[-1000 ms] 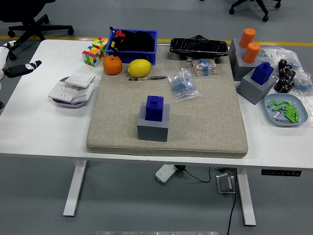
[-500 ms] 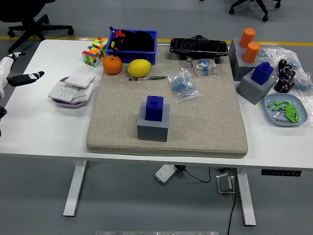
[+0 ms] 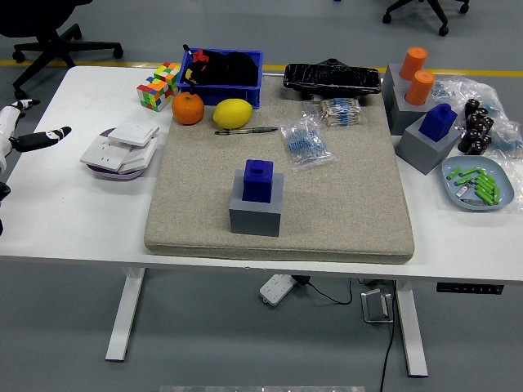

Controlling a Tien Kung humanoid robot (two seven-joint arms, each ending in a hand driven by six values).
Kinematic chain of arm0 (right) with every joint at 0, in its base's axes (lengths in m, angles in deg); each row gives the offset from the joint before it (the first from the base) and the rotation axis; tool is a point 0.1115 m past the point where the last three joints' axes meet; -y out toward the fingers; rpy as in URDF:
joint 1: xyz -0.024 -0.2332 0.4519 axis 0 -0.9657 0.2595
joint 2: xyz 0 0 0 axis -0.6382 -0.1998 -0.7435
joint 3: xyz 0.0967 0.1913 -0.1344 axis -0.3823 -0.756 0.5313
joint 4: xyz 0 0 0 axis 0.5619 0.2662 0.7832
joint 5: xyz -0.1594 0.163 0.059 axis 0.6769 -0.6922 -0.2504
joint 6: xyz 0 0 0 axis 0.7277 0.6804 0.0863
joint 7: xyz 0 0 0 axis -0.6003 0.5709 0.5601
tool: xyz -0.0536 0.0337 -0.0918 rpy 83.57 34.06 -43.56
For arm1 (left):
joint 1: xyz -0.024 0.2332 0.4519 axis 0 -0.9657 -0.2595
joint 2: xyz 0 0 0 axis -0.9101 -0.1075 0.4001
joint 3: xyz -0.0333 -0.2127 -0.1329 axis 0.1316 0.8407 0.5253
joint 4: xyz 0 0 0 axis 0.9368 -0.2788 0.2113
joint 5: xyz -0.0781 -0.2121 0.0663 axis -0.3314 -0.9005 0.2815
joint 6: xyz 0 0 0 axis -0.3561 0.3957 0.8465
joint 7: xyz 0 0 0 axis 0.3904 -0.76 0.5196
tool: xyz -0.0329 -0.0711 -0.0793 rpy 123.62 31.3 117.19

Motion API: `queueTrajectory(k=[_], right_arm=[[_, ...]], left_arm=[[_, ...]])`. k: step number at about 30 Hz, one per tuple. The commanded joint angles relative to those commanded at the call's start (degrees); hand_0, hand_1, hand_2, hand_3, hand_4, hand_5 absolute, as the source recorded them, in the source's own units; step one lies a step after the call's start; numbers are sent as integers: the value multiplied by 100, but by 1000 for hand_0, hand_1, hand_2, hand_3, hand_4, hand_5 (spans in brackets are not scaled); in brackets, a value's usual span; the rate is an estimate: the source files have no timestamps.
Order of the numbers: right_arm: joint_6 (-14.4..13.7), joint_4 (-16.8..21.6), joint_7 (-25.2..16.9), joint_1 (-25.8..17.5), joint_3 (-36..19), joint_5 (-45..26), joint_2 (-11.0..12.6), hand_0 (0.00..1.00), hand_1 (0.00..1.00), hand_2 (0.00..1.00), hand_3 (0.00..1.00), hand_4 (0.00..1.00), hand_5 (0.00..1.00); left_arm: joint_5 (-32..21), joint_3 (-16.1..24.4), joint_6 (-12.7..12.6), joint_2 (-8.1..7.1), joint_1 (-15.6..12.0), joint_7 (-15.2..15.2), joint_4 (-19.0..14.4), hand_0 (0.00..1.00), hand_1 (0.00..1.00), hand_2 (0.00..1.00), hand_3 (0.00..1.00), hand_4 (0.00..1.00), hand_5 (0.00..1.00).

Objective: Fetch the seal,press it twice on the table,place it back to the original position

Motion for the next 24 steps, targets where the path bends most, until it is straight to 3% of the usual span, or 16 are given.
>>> queueTrajectory(k=[10,24], right_arm=[[-10,0,19,117,86,-86,68,712,624,618,597,692,480],[-27,0,63,216,112,-73,109,716,625,620,596,693,484]], left_arm=[[-103,230,17,33,37,-44,-133,904,932,951,902,868,440],[-149,112,95,100,68,-137,-113,898,929,950,901,868,439]])
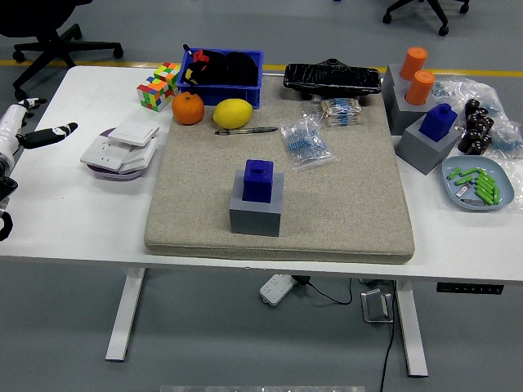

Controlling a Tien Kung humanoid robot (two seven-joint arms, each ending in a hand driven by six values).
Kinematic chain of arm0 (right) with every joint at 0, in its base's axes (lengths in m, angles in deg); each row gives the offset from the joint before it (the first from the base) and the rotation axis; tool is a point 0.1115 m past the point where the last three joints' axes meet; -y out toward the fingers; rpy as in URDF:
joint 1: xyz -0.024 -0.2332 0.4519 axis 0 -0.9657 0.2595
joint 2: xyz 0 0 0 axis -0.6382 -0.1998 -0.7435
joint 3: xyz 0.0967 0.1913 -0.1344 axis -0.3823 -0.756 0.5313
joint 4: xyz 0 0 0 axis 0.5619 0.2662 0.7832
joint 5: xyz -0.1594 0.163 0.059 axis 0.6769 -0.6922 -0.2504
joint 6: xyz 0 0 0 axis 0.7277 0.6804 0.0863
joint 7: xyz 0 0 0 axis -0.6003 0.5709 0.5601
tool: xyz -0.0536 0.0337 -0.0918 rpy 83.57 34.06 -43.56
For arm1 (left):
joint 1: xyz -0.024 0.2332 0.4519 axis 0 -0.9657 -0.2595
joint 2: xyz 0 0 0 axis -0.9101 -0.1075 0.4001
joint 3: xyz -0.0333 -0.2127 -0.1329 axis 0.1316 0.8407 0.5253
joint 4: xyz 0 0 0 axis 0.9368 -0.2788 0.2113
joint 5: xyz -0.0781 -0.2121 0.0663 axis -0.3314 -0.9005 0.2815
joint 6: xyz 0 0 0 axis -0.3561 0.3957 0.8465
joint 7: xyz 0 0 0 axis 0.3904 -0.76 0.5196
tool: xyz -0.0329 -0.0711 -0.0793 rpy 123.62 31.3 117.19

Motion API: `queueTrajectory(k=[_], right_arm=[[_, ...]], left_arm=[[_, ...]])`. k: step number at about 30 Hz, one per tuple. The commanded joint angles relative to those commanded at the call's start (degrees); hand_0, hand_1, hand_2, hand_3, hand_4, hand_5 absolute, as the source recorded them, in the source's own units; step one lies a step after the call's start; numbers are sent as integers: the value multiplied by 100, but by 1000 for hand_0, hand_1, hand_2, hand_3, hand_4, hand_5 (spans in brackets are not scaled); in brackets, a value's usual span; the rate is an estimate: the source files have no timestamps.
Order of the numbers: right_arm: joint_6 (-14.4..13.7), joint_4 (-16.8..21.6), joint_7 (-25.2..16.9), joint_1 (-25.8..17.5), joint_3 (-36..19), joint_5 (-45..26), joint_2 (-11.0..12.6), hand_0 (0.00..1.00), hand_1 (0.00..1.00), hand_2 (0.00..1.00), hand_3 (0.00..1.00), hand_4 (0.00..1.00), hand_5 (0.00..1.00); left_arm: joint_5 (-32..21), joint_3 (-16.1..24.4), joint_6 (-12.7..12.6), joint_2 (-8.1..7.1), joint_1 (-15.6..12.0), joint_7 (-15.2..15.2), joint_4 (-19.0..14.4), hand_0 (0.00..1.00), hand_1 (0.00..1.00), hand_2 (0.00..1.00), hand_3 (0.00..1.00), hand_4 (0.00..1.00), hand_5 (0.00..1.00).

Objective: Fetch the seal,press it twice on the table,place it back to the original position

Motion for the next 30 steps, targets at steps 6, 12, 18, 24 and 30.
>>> queueTrajectory(k=[6,12,18,24,30], right_arm=[[-14,0,16,16,-53,51,10,718,625,619,596,694,485],[-24,0,-10,38,-57,38,-12,718,625,620,596,694,486],[-18,0,-7,39,-32,27,-19,719,625,620,596,695,487],[-14,0,0,31,-4,15,-15,719,625,620,596,694,487],[-16,0,14,47,21,9,3,720,626,620,596,694,488]], left_arm=[[23,46,36,-2,-2,-50,-69,896,926,950,900,868,442],[21,35,52,9,5,-71,-70,891,924,950,897,866,436],[-12,2,72,16,6,-95,-49,888,919,950,895,865,439],[-16,-12,70,20,15,-88,-44,885,917,951,892,865,437],[4,-23,73,32,20,-87,-62,884,916,951,889,864,436]])
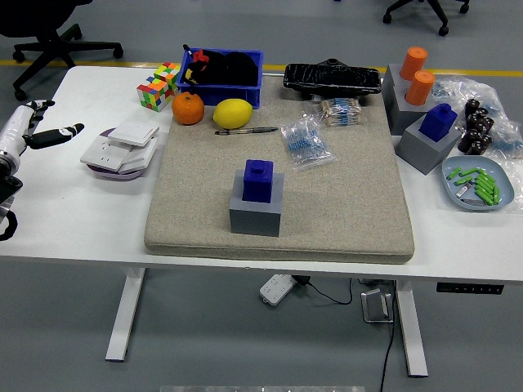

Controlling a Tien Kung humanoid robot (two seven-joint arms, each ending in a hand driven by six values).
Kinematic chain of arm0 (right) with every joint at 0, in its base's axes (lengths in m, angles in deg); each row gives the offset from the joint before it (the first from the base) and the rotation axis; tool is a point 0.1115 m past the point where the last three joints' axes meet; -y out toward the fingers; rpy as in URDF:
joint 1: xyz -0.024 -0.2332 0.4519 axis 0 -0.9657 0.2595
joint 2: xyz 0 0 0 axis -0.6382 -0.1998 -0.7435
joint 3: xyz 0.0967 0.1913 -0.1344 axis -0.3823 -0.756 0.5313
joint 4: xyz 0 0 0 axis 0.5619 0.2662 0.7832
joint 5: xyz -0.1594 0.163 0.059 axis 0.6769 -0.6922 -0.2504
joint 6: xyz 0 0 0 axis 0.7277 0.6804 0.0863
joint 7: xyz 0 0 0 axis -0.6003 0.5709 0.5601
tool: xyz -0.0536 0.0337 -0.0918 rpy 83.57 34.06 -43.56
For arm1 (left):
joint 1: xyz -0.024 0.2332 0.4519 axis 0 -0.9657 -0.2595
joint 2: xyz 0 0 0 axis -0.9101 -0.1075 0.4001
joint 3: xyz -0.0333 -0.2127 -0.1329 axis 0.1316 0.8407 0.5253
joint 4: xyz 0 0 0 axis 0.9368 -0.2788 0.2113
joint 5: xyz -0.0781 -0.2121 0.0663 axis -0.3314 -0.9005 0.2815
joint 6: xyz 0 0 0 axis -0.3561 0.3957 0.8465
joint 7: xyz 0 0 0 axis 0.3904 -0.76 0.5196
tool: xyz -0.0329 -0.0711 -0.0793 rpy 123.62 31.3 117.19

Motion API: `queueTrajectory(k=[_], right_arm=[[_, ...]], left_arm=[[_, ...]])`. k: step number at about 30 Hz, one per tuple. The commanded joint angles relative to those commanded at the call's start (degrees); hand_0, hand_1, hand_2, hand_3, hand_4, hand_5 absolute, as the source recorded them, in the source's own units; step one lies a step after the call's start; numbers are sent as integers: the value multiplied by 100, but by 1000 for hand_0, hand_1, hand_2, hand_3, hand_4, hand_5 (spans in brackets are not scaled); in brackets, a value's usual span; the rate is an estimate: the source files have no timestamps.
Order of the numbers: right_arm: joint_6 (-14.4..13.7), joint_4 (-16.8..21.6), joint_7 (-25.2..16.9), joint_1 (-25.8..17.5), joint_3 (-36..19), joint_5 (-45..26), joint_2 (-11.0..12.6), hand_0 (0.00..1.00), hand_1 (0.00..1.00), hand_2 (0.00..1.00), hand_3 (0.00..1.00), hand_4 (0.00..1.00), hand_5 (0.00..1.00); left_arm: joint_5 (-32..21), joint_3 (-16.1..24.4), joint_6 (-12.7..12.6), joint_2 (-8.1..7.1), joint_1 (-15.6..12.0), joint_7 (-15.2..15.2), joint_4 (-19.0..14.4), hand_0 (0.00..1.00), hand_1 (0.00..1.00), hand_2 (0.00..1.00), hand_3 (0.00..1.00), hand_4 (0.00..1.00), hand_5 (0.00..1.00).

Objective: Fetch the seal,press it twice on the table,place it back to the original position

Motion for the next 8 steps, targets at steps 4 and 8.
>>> queueTrajectory(k=[4,8], right_arm=[[1,0,-6,28,66,-40,12,720,625,620,596,694,487],[1,0,-15,49,121,-71,15,720,625,620,596,694,487]], left_arm=[[0,-11,1,13,5,0,-2,882,915,951,888,864,435],[-1,-20,4,18,-5,-1,-6,882,915,951,888,864,435]])
